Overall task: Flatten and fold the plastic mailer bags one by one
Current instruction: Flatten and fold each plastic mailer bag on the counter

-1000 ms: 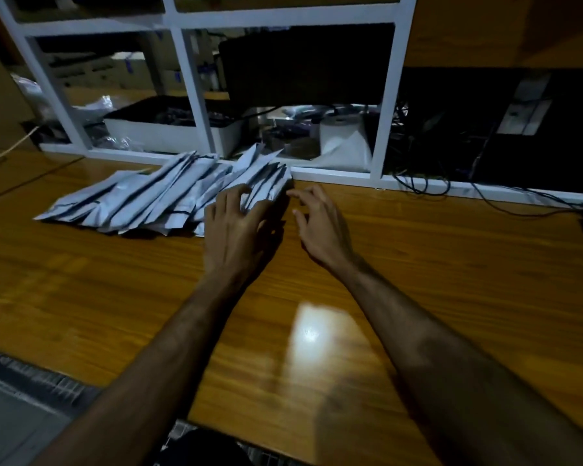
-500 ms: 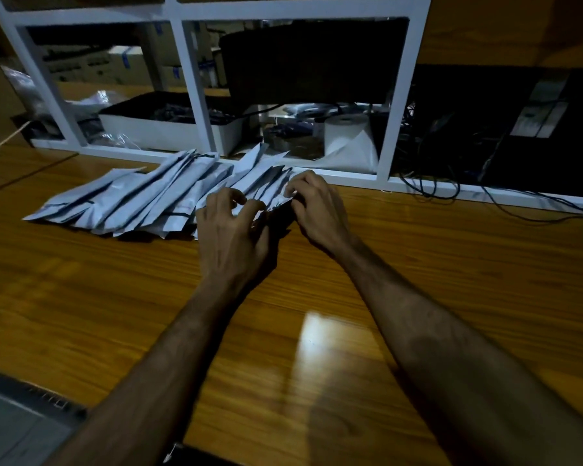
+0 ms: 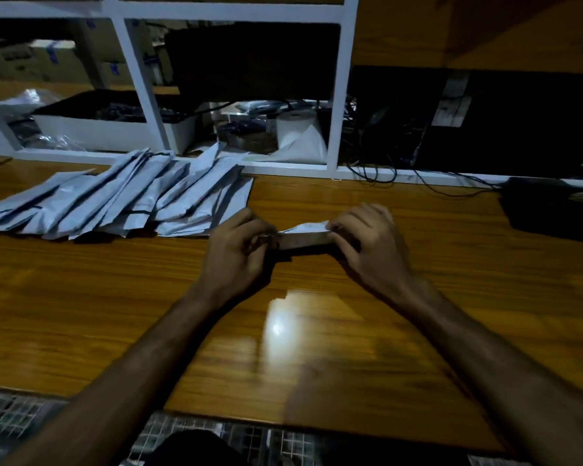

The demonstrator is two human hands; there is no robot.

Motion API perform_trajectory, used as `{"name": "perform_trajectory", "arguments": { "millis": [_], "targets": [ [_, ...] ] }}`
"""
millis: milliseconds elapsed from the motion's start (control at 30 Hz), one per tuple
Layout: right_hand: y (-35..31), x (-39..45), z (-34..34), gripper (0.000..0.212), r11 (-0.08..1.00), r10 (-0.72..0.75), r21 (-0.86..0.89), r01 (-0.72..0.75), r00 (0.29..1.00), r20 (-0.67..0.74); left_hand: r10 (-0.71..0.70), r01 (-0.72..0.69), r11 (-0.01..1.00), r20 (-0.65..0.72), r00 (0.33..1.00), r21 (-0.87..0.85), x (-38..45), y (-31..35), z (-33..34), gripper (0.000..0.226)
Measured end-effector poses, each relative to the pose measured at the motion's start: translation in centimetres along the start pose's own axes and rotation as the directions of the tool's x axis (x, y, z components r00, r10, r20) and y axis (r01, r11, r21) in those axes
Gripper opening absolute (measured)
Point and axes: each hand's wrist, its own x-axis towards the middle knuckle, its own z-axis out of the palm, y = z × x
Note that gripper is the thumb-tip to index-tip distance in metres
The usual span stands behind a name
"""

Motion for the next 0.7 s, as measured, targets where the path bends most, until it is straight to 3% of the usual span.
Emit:
{"name": "perform_trajectory", "arguments": {
  "millis": [267,533,600,700],
  "targets": [
    [-0.1,-5.5,-5.7,0.011,0.999,-0.001,-0.052,0.005,0.997,0.074,0.109,-0.096,0.992,0.167,0.980,-0.084,-1.0,2.6,0.1,0.004],
    [-0.9,-9.3,-8.8,0.004,1.000,0.003,-0.007,-0.002,0.984,0.178,0.106,-0.127,0.992,0.427,0.898,0.020,-3.2,4.7,-0.9,0.020],
    [-1.3,-10.1,-9.5,0.005,1.000,0.014,-0.001,-0.014,0.982,0.189,0.090,-0.121,0.992,0.470,0.878,0.035,-4.2,5.7,-1.5,0.035],
    [-2.1,-11.1,-10.5,0.006,1.000,0.020,0.001,-0.021,0.978,0.208,0.072,-0.103,0.994,0.474,0.877,0.040,-5.6,6.9,-2.4,0.035]
  ]
}}
